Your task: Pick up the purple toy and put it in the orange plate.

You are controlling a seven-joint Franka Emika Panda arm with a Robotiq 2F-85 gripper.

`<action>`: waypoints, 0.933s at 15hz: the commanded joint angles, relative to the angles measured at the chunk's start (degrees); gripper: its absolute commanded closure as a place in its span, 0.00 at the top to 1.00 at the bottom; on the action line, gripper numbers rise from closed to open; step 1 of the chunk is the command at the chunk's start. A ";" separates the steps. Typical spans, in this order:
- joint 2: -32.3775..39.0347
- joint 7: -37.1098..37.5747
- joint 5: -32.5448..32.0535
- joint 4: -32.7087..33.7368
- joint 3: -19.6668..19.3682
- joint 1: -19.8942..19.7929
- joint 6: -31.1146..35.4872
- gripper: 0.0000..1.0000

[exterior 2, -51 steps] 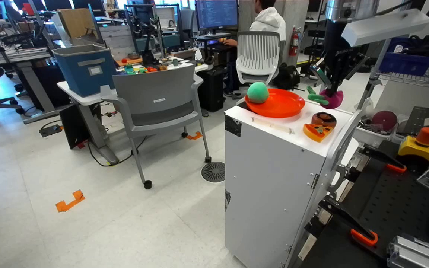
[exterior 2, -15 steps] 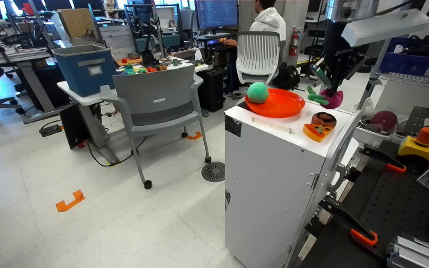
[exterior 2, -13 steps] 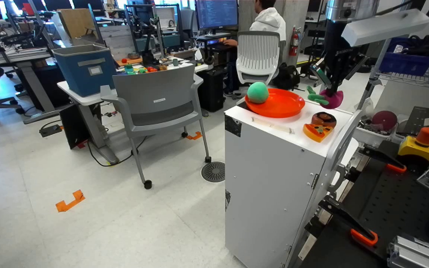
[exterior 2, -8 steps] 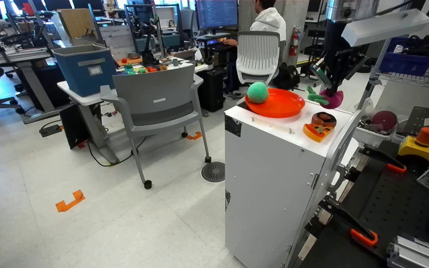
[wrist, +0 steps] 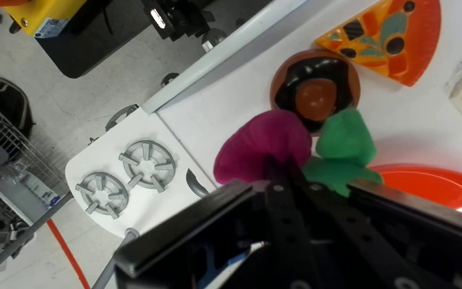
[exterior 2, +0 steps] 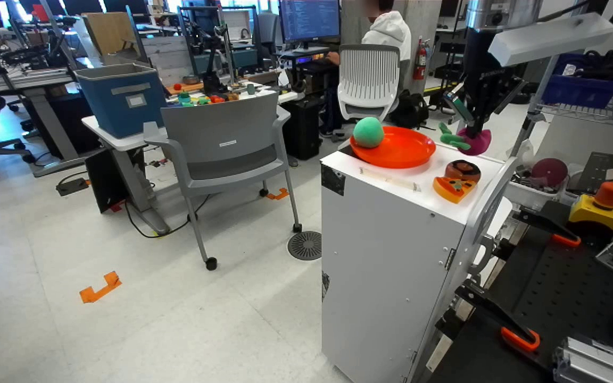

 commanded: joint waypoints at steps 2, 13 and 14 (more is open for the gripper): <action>-0.19 1.29 -1.83 -0.91 0.50 -0.88 2.48 0.01; -0.53 0.43 -0.74 -0.75 0.39 -1.31 3.96 0.01; -0.38 0.22 -0.66 -0.56 0.40 -1.32 3.86 0.01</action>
